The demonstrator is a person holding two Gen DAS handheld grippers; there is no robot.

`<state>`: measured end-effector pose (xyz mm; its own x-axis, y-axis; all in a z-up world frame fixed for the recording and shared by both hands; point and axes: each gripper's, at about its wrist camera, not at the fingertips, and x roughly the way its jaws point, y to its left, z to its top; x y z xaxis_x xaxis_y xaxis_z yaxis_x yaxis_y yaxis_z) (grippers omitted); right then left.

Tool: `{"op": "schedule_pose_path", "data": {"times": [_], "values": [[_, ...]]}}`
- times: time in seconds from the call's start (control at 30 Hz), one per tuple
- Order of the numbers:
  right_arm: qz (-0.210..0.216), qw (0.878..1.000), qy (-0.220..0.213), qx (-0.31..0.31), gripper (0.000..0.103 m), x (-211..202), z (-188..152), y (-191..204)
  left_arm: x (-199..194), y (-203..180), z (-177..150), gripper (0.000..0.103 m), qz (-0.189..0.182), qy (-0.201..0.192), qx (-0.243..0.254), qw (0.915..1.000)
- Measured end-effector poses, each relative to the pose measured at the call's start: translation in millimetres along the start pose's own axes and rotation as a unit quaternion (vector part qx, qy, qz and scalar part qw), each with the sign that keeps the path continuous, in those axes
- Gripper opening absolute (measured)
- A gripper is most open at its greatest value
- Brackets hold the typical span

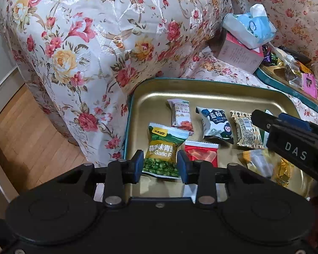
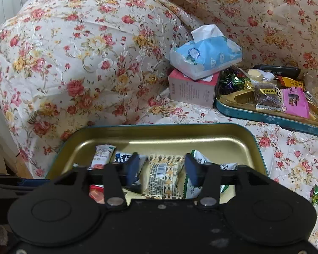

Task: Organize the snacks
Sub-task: 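Open both tools to release the packets into the tray, then move both tools back toward the remaining loose snacks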

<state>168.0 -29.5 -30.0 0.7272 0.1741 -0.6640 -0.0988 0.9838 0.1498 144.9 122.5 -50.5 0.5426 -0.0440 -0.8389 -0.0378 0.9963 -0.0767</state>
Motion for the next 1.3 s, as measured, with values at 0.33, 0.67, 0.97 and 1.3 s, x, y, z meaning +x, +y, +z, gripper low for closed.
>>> {"op": "schedule_pose_path", "data": {"times": [0.33, 0.67, 0.97, 1.3], "values": [[-0.018, 1.000, -0.018, 0.011, 0.053, -43.7, -17.7, -13.2, -4.7, 0.8, -1.3, 0.045, 0.002, -0.007, 0.000, 1.0000], [-0.082, 0.993, -0.030, 0.078, 0.053, -105.9, -59.1, -74.5, -6.0, -14.6, -5.7, 0.045, 0.005, -0.017, 0.032, 0.9993], [-0.199, 0.968, -0.024, 0.150, 0.053, -127.3, -88.7, -181.2, -3.8, -17.9, -8.4, 0.045, -0.012, -0.008, 0.028, 0.9995], [-0.264, 0.951, -0.011, 0.159, 0.053, -82.8, -65.2, -269.2, -25.9, -29.8, -12.4, 0.045, -0.052, -0.065, 0.052, 0.9952]]}}
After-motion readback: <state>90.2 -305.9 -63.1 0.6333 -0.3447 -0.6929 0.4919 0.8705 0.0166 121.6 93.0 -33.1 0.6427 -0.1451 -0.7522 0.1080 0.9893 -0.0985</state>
